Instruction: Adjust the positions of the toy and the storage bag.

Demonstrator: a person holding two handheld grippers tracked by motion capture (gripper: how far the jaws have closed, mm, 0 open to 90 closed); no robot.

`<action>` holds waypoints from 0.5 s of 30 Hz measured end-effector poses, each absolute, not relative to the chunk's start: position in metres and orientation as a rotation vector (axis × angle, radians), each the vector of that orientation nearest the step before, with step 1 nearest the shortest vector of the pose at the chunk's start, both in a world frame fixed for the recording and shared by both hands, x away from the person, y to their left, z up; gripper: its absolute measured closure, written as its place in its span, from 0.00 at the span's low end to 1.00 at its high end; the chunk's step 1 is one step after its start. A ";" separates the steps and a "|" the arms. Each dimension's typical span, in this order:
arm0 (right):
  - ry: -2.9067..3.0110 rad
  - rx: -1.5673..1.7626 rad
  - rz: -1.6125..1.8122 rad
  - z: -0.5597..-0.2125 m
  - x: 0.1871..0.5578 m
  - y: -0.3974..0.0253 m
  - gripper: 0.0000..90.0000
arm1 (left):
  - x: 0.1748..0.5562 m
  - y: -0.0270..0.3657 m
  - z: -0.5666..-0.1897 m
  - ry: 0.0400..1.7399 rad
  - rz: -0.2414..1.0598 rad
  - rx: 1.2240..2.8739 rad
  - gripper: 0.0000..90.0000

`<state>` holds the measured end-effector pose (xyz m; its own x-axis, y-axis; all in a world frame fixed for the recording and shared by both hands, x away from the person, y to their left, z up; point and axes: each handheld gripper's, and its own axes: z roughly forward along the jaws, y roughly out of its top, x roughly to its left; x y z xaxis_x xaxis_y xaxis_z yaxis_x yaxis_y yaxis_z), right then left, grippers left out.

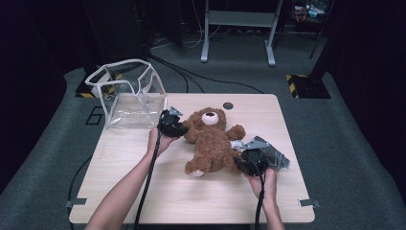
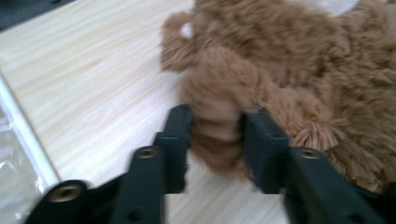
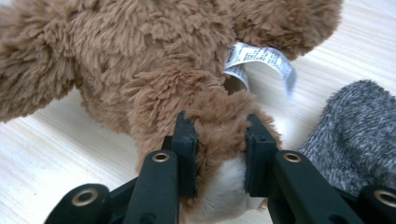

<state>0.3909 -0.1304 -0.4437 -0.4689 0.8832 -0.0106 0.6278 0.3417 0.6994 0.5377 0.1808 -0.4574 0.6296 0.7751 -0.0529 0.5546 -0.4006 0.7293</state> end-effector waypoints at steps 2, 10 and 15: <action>2.218 1.358 0.905 -0.446 0.390 -0.130 0.78 | 0.535 0.185 -0.455 1.082 0.349 2.057 0.47; 2.212 1.332 0.951 -0.449 0.389 -0.128 0.77 | 0.517 0.161 -0.423 1.062 0.357 1.990 0.28; 2.218 1.316 0.953 -0.448 0.389 -0.122 0.77 | 0.515 0.138 -0.418 1.058 0.326 1.975 0.23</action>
<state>0.3886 -0.1218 -0.4481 -0.4836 0.8752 0.0113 0.6105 0.3280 0.7209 0.5150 0.1379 -0.4185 0.6083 0.7787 -0.1538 0.5571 -0.2809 0.7815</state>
